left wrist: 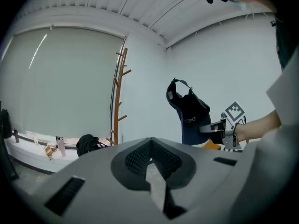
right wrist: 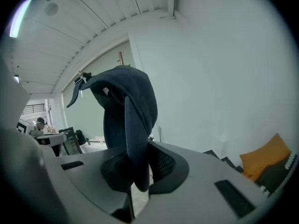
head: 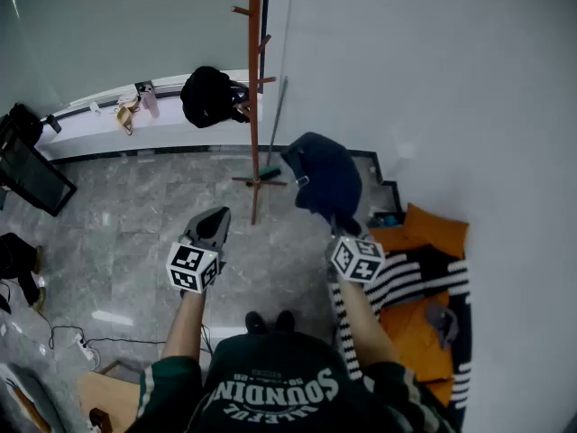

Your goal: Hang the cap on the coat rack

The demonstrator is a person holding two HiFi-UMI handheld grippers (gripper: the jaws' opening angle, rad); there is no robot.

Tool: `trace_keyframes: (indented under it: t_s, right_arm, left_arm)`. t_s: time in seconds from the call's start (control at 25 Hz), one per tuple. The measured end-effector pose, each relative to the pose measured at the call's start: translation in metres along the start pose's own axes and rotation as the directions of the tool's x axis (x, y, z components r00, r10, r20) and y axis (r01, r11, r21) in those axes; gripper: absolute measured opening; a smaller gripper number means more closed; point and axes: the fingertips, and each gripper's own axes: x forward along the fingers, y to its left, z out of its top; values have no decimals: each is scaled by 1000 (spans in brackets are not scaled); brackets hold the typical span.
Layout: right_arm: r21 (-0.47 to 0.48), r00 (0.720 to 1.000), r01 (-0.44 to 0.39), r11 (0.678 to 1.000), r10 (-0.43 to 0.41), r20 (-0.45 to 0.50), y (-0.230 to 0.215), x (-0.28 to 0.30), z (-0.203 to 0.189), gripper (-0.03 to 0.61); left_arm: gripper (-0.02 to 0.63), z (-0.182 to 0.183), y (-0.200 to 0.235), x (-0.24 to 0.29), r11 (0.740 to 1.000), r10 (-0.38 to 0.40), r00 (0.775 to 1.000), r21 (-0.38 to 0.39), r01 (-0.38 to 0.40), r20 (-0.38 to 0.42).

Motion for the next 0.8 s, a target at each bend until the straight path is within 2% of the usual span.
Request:
trace_keyframes:
  t_s: [0.8]
  right_arm:
    - [-7,999,-33,999,33,16,-5,-13,9,17]
  left_arm:
    - [-1,-7,-28,-6,1000,7,1000,-10,-7,-10]
